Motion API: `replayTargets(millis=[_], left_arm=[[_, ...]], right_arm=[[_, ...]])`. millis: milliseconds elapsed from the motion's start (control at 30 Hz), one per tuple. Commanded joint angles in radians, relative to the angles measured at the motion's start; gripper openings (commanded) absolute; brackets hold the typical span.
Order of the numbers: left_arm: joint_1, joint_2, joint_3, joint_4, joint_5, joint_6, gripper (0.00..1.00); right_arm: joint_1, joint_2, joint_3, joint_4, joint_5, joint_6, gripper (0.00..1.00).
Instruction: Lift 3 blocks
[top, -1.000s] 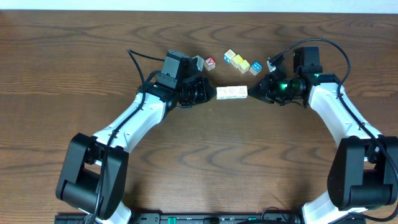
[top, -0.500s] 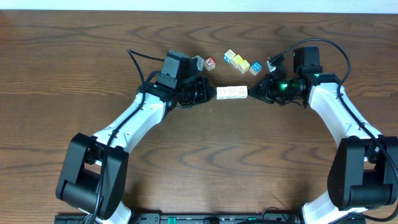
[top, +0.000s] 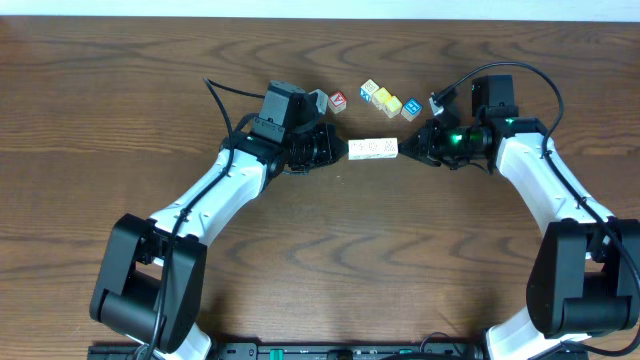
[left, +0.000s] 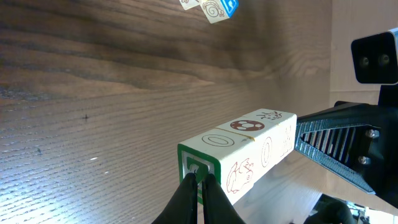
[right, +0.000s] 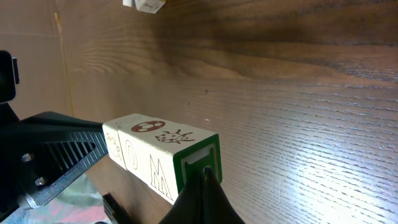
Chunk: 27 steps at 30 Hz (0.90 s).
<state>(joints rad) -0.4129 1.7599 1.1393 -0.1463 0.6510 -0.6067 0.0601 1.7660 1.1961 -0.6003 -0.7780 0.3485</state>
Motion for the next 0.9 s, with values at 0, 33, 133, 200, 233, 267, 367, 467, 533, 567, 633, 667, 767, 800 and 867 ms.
replayTargets(millis=[0, 33, 133, 200, 233, 267, 367, 467, 533, 567, 633, 667, 767, 800, 867], left_arm=[[-0.038, -0.010, 0.000, 0.013, 0.074, -0.009, 0.07], [-0.038, -0.010, 0.000, 0.013, 0.075, -0.009, 0.08], [-0.038, -0.010, 0.000, 0.013, 0.074, -0.009, 0.07], [-0.038, -0.010, 0.000, 0.013, 0.074, -0.009, 0.07], [-0.038, -0.010, 0.000, 0.013, 0.074, -0.009, 0.07], [-0.038, -0.010, 0.000, 0.013, 0.074, -0.009, 0.07], [-0.038, -0.010, 0.000, 0.013, 0.074, -0.009, 0.07], [-0.038, -0.010, 0.000, 0.013, 0.074, -0.009, 0.07], [-0.038, -0.010, 0.000, 0.013, 0.074, -0.009, 0.07], [-0.038, -0.010, 0.000, 0.013, 0.074, -0.009, 0.07], [-0.038, -0.010, 0.000, 0.013, 0.074, -0.009, 0.07], [-0.038, -0.010, 0.000, 0.013, 0.074, -0.009, 0.07], [-0.038, -0.010, 0.000, 0.013, 0.074, -0.009, 0.07], [-0.038, -0.010, 0.000, 0.013, 0.074, -0.009, 0.07], [-0.038, -0.010, 0.000, 0.013, 0.074, -0.009, 0.07]], right_arm=[[0.047, -0.016, 0.015, 0.007, -0.153, 0.006, 0.01], [0.047, -0.016, 0.015, 0.007, -0.153, 0.006, 0.01], [0.048, -0.016, 0.015, 0.007, -0.153, 0.006, 0.01], [0.051, -0.016, 0.015, 0.007, -0.142, 0.007, 0.01], [0.053, -0.016, 0.015, 0.007, -0.136, 0.007, 0.01], [0.056, -0.016, 0.015, 0.007, -0.135, 0.007, 0.01], [0.064, -0.016, 0.015, 0.011, -0.135, 0.007, 0.01], [0.069, -0.016, 0.015, 0.014, -0.134, 0.007, 0.01], [0.070, -0.016, 0.015, 0.014, -0.128, 0.007, 0.01], [0.070, -0.016, 0.015, 0.014, -0.128, 0.007, 0.01], [0.070, -0.016, 0.015, 0.014, -0.128, 0.007, 0.01], [0.070, -0.016, 0.015, 0.014, -0.128, 0.007, 0.01], [0.070, -0.016, 0.015, 0.014, -0.128, 0.007, 0.01], [0.070, -0.016, 0.015, 0.014, -0.128, 0.007, 0.01], [0.071, -0.016, 0.015, 0.014, -0.128, 0.007, 0.01]])
